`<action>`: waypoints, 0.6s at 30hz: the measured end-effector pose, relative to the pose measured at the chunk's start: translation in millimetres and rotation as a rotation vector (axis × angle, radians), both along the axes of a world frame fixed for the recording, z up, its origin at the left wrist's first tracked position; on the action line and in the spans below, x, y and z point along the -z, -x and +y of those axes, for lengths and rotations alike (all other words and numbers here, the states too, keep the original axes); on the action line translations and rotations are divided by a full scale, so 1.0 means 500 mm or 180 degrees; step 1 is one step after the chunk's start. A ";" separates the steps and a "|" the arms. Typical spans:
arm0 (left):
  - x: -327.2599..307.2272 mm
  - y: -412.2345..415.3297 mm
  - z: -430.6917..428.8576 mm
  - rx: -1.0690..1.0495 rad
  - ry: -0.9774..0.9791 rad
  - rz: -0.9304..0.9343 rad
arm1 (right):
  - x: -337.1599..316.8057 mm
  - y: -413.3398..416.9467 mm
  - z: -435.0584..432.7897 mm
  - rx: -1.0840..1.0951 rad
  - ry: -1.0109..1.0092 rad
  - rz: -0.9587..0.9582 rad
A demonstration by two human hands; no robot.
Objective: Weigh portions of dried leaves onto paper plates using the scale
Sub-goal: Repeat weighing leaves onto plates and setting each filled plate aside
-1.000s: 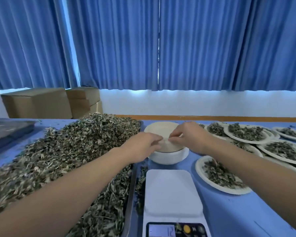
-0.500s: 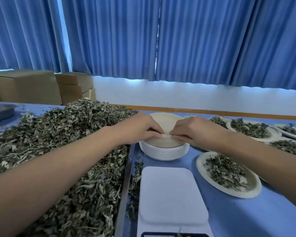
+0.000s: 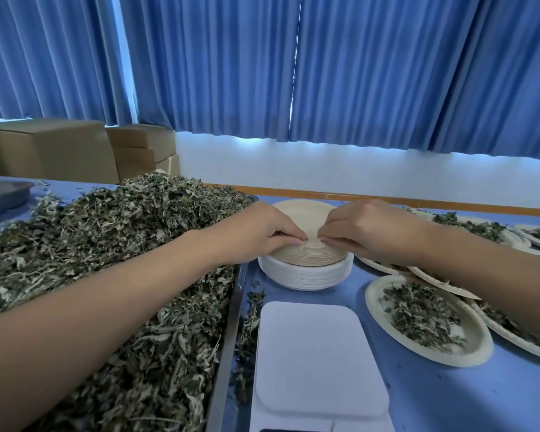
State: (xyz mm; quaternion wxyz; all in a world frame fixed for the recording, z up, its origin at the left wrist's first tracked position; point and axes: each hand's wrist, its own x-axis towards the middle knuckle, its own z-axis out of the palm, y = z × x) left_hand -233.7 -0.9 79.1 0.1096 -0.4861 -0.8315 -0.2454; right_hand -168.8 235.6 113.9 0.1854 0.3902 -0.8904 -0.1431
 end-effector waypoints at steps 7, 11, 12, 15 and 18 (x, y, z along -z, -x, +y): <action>-0.011 -0.004 0.008 0.0024 0.0135 0.0049 | 0.004 -0.010 0.004 -0.0101 0.0256 -0.0225; -0.013 -0.002 0.009 0.0042 0.0137 0.0024 | 0.005 -0.011 0.002 -0.0079 0.0236 -0.0141; -0.013 -0.002 0.008 0.0048 0.0139 0.0024 | 0.005 -0.011 0.002 -0.0044 0.0206 -0.0154; -0.011 -0.002 0.007 0.0065 0.0136 0.0040 | 0.007 -0.010 -0.003 0.0103 -0.0065 -0.0087; -0.009 -0.002 0.008 0.0068 0.0101 0.0053 | 0.018 -0.009 -0.008 0.0095 -0.0350 0.0278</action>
